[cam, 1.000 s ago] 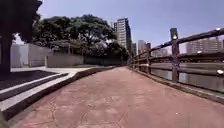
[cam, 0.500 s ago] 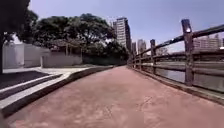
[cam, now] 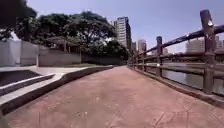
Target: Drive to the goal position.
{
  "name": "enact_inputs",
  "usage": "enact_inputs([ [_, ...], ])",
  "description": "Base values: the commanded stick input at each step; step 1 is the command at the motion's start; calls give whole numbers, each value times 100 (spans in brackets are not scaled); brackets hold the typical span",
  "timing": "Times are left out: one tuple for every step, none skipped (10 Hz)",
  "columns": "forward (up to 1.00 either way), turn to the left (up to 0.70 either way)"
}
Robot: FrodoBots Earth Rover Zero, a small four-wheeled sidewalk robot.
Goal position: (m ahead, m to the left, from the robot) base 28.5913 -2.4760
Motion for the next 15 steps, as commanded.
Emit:
enact_inputs([
  [100, 36],
  [100, 26],
  [100, 1],
  [100, 1],
  [100, 1],
  [100, 1],
  [100, 1],
  [100, 1],
  [100, 1],
  [100, 1],
  [100, 1],
  [100, 1],
  [100, 1],
  [100, 1],
  [100, 1],
])
